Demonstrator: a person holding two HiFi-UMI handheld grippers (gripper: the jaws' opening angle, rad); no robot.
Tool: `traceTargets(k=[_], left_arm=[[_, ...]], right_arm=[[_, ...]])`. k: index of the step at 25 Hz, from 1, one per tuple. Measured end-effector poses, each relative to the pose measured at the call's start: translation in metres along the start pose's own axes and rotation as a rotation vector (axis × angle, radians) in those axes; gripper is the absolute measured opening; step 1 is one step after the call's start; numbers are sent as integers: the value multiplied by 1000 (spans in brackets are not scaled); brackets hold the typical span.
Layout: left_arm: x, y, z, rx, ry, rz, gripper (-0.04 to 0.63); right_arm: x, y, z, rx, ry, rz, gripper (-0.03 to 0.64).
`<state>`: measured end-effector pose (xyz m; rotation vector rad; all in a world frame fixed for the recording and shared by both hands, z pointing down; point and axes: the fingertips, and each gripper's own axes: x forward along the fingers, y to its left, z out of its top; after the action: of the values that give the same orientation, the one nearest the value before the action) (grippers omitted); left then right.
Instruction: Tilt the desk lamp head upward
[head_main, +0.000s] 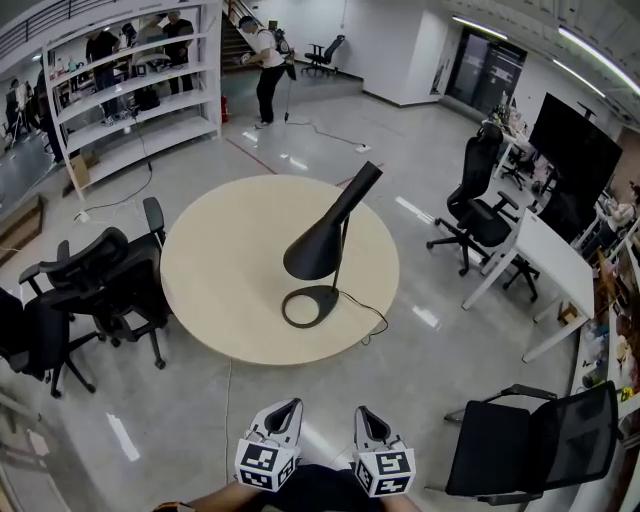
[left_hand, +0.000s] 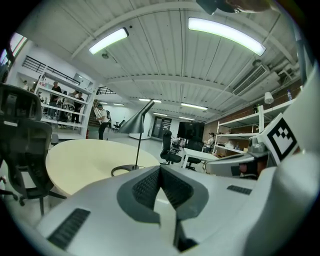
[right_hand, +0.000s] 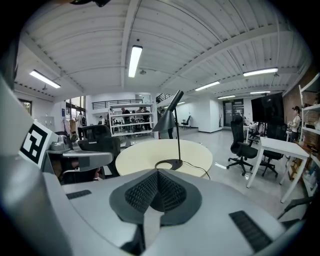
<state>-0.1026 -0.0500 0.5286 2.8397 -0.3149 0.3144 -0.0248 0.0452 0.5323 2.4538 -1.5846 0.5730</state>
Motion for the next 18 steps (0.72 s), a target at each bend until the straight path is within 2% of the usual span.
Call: traceTargets(k=[7, 14, 18], left_arm=[[35, 21, 10, -9, 2, 77, 46], [97, 22, 33, -2, -9, 170, 46], [136, 15, 51, 1, -31, 232, 46]], right_arm=[[42, -23, 15, -12, -1, 59, 9], [90, -78, 43, -40, -22, 146, 9], [113, -110, 69, -65, -48, 225, 9]])
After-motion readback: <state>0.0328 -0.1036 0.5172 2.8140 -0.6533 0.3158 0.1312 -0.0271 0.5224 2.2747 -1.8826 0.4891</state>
